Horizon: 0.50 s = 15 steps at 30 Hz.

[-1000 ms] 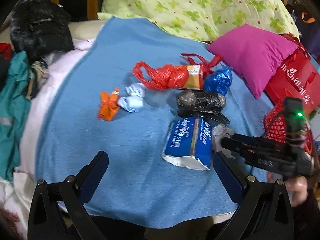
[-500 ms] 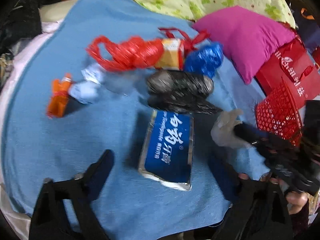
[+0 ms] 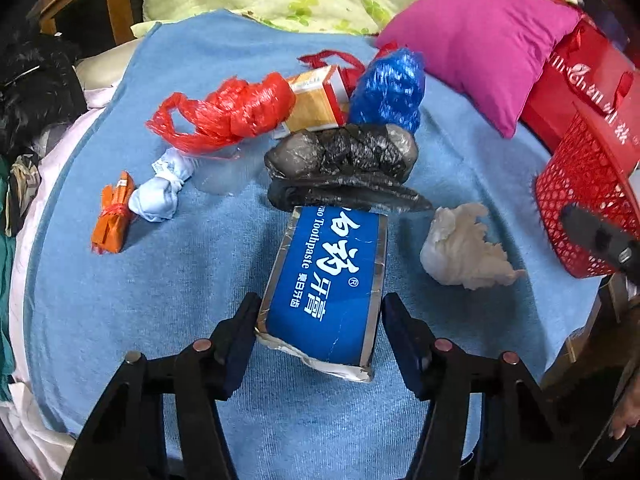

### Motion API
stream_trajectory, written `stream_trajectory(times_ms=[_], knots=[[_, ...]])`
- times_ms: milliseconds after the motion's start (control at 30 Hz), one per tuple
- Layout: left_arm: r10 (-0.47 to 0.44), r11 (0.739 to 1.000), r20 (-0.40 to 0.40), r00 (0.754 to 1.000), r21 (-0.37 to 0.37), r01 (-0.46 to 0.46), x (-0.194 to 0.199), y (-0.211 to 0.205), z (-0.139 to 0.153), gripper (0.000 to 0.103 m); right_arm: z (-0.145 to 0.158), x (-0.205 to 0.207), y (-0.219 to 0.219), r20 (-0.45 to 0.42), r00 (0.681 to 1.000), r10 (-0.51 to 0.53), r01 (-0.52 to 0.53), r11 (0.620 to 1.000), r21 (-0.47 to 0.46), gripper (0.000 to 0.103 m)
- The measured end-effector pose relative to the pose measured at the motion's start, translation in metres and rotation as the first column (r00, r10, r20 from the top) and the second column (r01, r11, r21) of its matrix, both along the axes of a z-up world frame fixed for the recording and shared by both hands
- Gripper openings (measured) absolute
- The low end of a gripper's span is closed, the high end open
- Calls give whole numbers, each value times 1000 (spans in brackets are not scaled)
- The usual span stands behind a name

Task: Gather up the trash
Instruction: 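Grasp the blue toothpaste box with the left tool while the right tool holds the tissue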

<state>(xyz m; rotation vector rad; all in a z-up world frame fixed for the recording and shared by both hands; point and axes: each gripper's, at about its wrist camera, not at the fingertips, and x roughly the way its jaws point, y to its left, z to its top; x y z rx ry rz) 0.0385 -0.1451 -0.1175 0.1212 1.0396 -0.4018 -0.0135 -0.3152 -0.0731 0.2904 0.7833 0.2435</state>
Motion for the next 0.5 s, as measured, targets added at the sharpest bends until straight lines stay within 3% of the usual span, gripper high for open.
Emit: stream_trajectory(times_ms=[33,67,100,133,267,400,500], knots=[[7,1000,10,1000,-1,-7,-2,4,1,62,-4,4,4,-27,1000,2,-3,1000,-10,58],[12,1000,21,1000,-3,-12,-3,8,4,62,-8,7,8,-40,999,-1,1,1000,-22,70],[14,1000,24,1000,-5,-14,-3,12,6,62,-12,10,11,-43,999,-8,6,999,-32,77],[20,1000,30,999,-9,-20,-4,18,8,62,-17,15,14,-48,999,-11,8,999,-49,77],[52,998,37,998,-40,-50,-8,45,20,62,-44,45,20,-157,987,-22,10,997,-72,71],[85,995,64,994,-50,-82,-14,69,32,62,-69,66,30,-245,969,2,-29,994,-108,35],[93,994,88,992,-61,-88,-16,78,45,62,-74,66,29,-267,964,-14,-14,995,-103,29]])
